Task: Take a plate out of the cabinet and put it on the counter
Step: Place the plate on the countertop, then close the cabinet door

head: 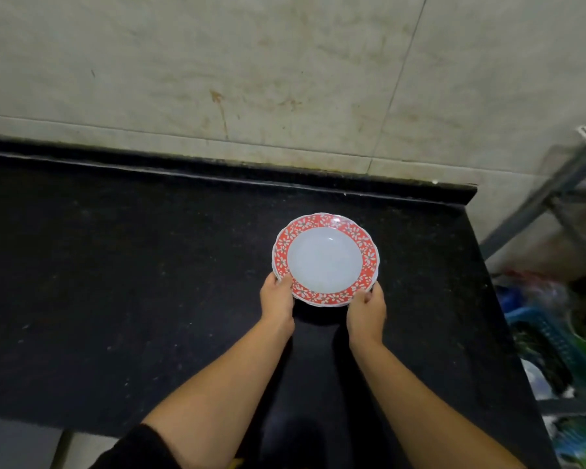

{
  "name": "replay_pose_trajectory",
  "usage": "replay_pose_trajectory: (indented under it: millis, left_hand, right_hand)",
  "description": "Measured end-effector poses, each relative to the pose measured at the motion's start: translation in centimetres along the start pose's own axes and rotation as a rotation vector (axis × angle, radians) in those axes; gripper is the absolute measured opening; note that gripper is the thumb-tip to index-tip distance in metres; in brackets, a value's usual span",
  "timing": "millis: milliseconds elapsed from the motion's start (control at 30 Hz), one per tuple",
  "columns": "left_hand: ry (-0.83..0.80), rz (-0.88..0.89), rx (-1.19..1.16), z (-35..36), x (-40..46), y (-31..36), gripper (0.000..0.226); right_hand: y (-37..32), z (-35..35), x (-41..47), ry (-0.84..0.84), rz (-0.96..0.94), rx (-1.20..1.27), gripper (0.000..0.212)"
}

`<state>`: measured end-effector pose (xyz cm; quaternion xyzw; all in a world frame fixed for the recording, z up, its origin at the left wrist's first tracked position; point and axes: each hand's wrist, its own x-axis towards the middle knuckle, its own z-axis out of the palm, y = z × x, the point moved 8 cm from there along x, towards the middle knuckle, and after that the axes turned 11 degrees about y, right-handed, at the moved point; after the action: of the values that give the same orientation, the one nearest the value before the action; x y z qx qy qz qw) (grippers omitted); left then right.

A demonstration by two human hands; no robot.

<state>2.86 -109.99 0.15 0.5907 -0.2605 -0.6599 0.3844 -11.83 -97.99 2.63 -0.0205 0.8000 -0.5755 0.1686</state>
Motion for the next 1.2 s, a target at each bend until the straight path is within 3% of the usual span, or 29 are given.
replay_pose_trajectory:
  millis: [267,400,467,533,600,833,967,1067,1200]
  left_hand:
    - [-0.002,-0.047,0.027,-0.1,0.4,-0.2,0.035]
    - [-0.015,-0.076,0.014,-3.1,-0.1,1.6,0.054]
    - [0.007,-0.013,0.064,-6.7,-0.3,3.3,0.042]
    - [0.052,0.069,0.11,-11.8,-0.3,5.5,0.025]
    - [0.113,0.152,0.157,-18.2,-0.3,7.6,0.019]
    - [0.327,0.408,0.531,-47.3,-0.8,13.6,0.025]
    - [0.389,0.423,0.853,-64.8,-1.9,15.2,0.022]
    - [0.469,0.385,1.046,-75.1,-2.6,16.5,0.027]
    - [0.418,0.327,1.195,-82.1,-1.2,16.9,0.032]
  right_hand:
    - [0.6,0.1,0.3,-0.022,0.051,0.008,0.043]
    - [-2.3,-1.3,-1.3,0.115,-0.127,-0.032,0.053]
    - [-4.5,-1.0,-3.8,0.133,-0.291,-0.037,0.051]
    - [-6.2,1.1,-7.8,0.028,-0.452,-0.01,0.046]
    - [-6.3,4.6,-13.3,-0.182,-0.553,0.029,0.039]
    - [3.7,17.1,-36.5,-0.873,-0.558,-0.193,0.036]
    - [13.1,22.6,-51.3,-1.171,-0.328,-0.472,0.024]
    - [20.0,24.6,-62.1,-1.344,-0.076,-0.741,0.027]
    - [25.6,25.1,-73.3,-1.321,0.475,-0.852,0.023]
